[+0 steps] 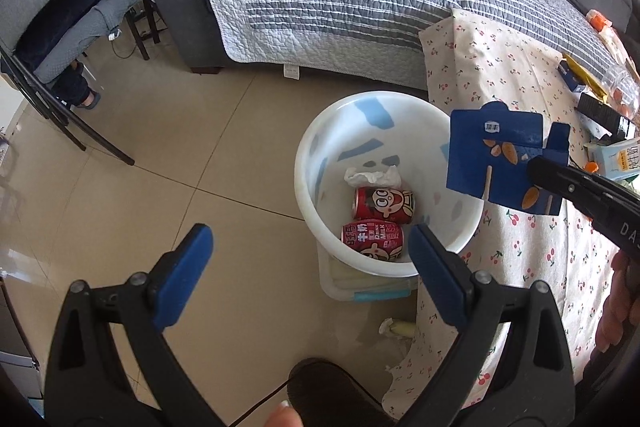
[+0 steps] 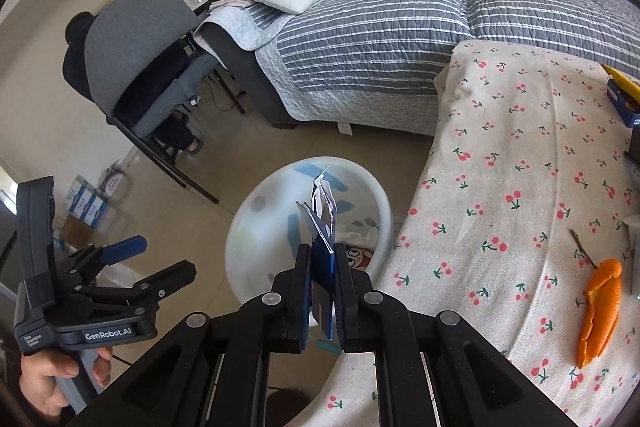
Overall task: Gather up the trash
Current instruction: 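Release the can into the bin from the left tool while the right tool drops the blue box in, then reach the left tool to the orange peel and grasp it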
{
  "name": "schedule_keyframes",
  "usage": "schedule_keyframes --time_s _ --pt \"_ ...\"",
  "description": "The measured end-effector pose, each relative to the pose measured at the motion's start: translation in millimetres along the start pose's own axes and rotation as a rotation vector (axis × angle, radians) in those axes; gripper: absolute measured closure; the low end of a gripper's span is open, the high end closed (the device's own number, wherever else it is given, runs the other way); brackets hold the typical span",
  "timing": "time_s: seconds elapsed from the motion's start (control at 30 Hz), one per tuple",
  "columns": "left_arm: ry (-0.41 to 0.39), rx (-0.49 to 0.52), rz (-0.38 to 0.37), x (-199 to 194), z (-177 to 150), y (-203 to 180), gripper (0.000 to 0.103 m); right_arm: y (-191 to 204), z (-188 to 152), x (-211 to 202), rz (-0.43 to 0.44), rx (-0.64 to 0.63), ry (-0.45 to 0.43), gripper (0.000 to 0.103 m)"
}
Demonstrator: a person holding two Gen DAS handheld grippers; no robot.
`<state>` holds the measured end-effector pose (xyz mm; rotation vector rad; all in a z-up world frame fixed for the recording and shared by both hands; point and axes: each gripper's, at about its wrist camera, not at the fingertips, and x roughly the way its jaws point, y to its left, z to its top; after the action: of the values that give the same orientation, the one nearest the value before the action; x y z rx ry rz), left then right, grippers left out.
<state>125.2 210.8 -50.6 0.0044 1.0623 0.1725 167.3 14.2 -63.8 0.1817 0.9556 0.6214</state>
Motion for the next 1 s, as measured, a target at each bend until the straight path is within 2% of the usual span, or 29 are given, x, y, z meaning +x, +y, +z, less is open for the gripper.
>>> schedule_keyframes --time_s 0.07,0.1,0.13,0.17,0.2,0.3,0.43,0.57,0.83,1.0 --pt "0.002 0.003 0.001 0.7 0.4 -0.9 0.005 0.2 0.3 1.6 0.007 -0.011 -0.011 0.081" --pt "0.004 0.005 0.002 1.0 0.7 -1.4 0.005 0.8 0.7 1.9 0.002 -0.018 -0.012 0.069" --pt "0.005 0.006 0.002 1.2 0.9 -2.3 0.005 1.3 1.3 1.8 -0.005 -0.02 -0.008 0.047" --pt "0.005 0.007 0.002 1.2 1.2 -3.5 0.005 1.7 1.4 0.2 -0.014 -0.019 -0.008 0.039" --pt "0.004 0.009 0.002 1.1 1.5 -4.5 0.005 2.2 1.2 -3.3 -0.02 -0.019 -0.018 0.035" --pt "0.002 0.015 0.003 0.2 2.0 -7.9 0.005 2.4 2.8 -12.8 -0.027 -0.02 -0.023 0.035" --pt "0.003 0.021 -0.004 -2.1 2.6 -13.4 0.005 -4.5 1.6 -26.5 -0.089 -0.016 -0.022 0.027" --pt "-0.001 0.035 -0.021 -5.5 3.8 -23.3 0.005 -19.9 -2.6 -44.6 -0.143 0.011 0.003 0.026" --pt "0.004 0.085 -0.057 -12.5 3.2 -54.7 0.005 -56.6 -9.0 -109.1 -0.291 0.026 -0.006 0.018" --pt "0.032 0.126 -0.11 -14.8 4.3 -82.8 0.005 -84.2 -17.3 -150.1 -0.366 0.042 -0.01 0.013"
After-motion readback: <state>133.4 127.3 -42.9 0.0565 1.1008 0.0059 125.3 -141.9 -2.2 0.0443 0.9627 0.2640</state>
